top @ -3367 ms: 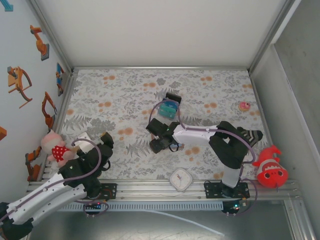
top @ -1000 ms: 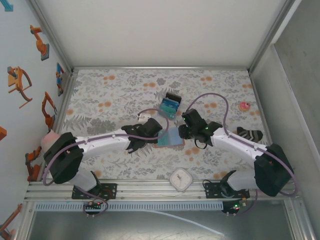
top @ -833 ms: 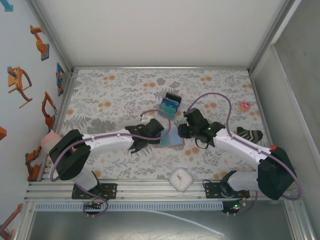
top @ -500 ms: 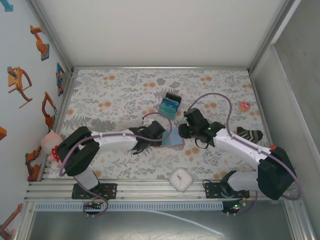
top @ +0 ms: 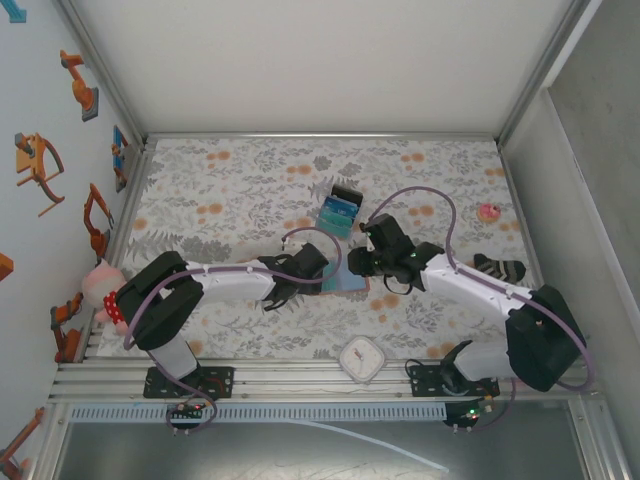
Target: Take the credit cards out of the card holder
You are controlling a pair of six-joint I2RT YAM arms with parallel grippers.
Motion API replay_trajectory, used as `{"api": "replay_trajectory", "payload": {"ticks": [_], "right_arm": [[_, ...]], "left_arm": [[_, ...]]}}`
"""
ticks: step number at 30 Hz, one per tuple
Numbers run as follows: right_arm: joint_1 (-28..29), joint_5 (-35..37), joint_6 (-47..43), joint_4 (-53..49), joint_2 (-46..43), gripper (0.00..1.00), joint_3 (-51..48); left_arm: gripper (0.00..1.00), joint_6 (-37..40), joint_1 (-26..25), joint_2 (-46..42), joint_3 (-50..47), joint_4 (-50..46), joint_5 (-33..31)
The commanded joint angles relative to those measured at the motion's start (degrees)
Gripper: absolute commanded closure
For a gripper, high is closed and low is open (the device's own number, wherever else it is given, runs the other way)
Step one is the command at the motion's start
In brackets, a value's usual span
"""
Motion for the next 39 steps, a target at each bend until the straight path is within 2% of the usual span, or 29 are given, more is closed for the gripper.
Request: {"api": "replay_trajectory", "payload": {"ticks": [1, 4, 9, 14, 39], "right_arm": [[-0.4, -3.6, 0.9, 2.3, 1.9, 0.68, 1.8], [-0.6, -6.9, 1.7, 3.4, 4.4, 0.73, 2.4], [-0.6, -12.9, 4.1, 4.2, 10.0, 0.7, 4.2], [-0.6, -16.0, 5.8, 6.6, 13.7, 0.69, 4.6], [-2.6, -19.9, 9.4, 13.3, 21.0, 0.88, 3.0]], "left_arm": [[0.03, -1.4, 0.4, 0.4, -1.4, -0.7, 0.0], [0.03, -1.6, 0.5, 0.0, -2.2, -0.3, 0.4], [0.03, -2.3, 0.8, 0.5, -3.2, 0.8, 1.9], [0.03, -3.8, 0.8, 1.1, -4.5, 1.4, 3.2], [0.03, -5.1, 0.7, 1.7, -5.2, 1.2, 4.3]]}}
